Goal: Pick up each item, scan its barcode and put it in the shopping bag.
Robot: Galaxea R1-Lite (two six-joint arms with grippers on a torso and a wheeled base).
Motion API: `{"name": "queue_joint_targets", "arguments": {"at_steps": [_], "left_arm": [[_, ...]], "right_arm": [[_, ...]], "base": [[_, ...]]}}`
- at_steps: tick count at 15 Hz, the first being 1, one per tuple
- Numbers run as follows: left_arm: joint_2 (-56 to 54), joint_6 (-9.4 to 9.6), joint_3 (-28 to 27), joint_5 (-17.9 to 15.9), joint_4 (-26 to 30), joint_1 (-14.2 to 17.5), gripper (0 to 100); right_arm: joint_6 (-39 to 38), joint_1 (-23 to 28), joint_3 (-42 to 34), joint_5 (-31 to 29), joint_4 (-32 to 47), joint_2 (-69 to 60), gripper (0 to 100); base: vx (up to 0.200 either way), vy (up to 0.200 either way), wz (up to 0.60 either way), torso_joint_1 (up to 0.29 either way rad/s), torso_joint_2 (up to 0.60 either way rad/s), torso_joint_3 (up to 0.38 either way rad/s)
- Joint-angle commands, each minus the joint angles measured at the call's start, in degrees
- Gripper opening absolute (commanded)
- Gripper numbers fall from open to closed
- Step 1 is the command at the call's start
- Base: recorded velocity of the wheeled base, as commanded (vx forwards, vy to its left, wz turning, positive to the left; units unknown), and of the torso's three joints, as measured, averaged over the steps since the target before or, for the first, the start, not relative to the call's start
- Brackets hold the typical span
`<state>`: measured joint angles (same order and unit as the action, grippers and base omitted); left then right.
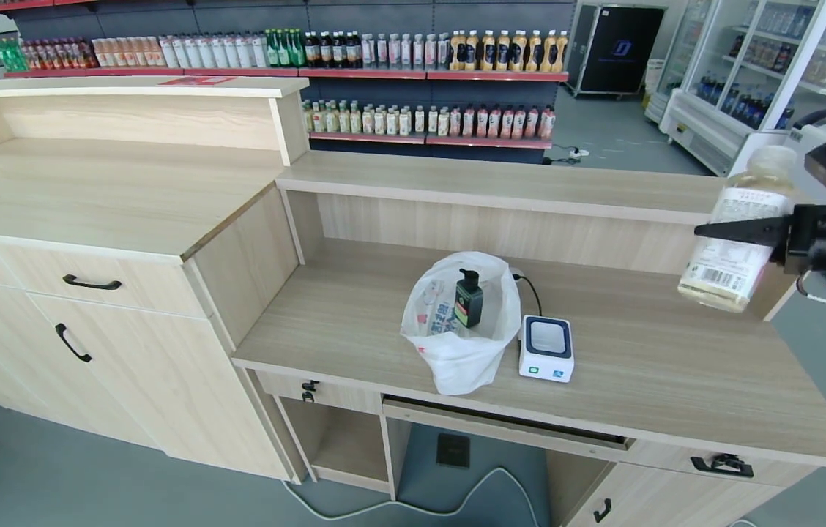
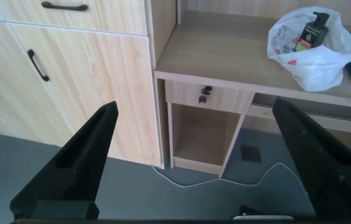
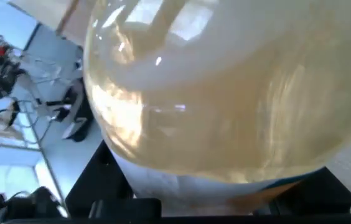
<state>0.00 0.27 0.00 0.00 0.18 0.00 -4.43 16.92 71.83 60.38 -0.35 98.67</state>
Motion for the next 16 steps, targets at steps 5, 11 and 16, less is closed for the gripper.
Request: {"name": "queue_joint_targets", "arguments": {"at_steps": [5, 11, 16], "left_arm": [[0.0, 0.0, 0.0, 0.0, 0.0, 0.0, 100], [0.0, 0.0, 0.0, 0.0, 0.0, 0.0, 100], [0.0, 0.0, 0.0, 0.0, 0.0, 0.0, 100]], "right_arm": [[2.0, -13.1, -4.9, 9.9, 2.9, -16.3, 0], [9.5, -22.4, -15.4, 9.9, 3.1, -23.4, 0], [8.8, -26.9, -12.2, 11.2, 12.0, -27.9, 0]], "base": [[0.0, 0.0, 0.0, 0.0, 0.0, 0.0], [0.0, 0.0, 0.0, 0.0, 0.0, 0.0], [0.0, 0.0, 0.0, 0.0, 0.0, 0.0]]}}
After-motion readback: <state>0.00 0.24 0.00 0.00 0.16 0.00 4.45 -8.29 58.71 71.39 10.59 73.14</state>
